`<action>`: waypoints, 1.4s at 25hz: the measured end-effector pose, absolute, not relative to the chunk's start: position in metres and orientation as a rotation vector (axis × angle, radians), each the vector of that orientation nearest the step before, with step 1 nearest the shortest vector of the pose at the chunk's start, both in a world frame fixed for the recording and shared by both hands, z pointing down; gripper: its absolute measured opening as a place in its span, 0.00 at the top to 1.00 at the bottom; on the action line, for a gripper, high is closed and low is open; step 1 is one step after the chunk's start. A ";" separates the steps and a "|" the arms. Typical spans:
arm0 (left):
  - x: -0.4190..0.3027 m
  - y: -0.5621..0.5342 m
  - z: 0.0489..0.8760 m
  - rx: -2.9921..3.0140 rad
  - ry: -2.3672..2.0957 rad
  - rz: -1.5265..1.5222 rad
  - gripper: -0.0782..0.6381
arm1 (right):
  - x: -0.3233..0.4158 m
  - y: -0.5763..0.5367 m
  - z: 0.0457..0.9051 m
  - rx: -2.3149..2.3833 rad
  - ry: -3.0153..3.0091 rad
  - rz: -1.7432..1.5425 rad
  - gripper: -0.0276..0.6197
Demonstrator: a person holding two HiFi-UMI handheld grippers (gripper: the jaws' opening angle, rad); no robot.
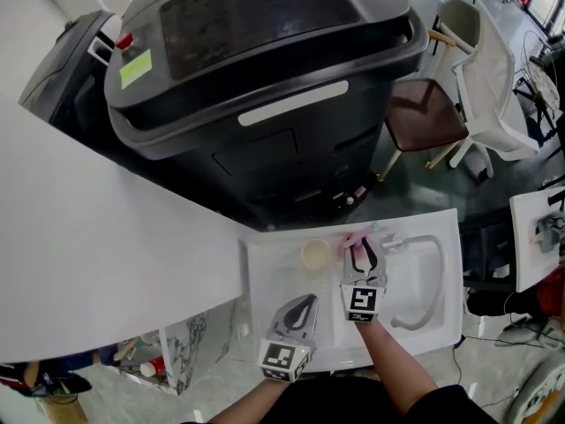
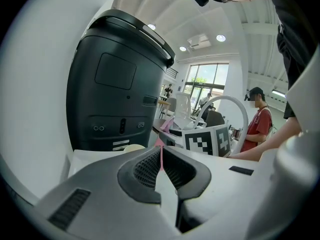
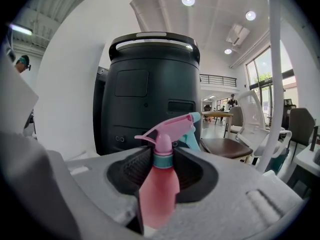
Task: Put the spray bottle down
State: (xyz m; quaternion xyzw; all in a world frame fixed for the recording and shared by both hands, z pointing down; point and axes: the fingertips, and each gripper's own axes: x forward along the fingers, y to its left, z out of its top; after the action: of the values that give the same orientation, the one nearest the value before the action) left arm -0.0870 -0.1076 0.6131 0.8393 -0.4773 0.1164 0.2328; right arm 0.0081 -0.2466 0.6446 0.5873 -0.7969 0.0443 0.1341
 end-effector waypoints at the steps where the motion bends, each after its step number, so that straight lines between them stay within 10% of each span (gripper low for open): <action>1: -0.087 -0.108 0.613 2.306 -1.311 0.317 0.85 | 0.007 -0.245 0.645 1.696 -2.310 0.118 0.75; 35: -0.118 -0.075 0.591 2.172 -1.457 0.179 0.85 | 0.024 -0.209 0.668 1.595 -2.279 0.351 0.55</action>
State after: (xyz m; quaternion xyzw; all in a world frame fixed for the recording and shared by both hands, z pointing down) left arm -0.1180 -0.0750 0.5906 0.8007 -0.5370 0.0661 0.2572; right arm 0.0238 -0.2086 0.6678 0.5608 -0.8012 0.1236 0.1682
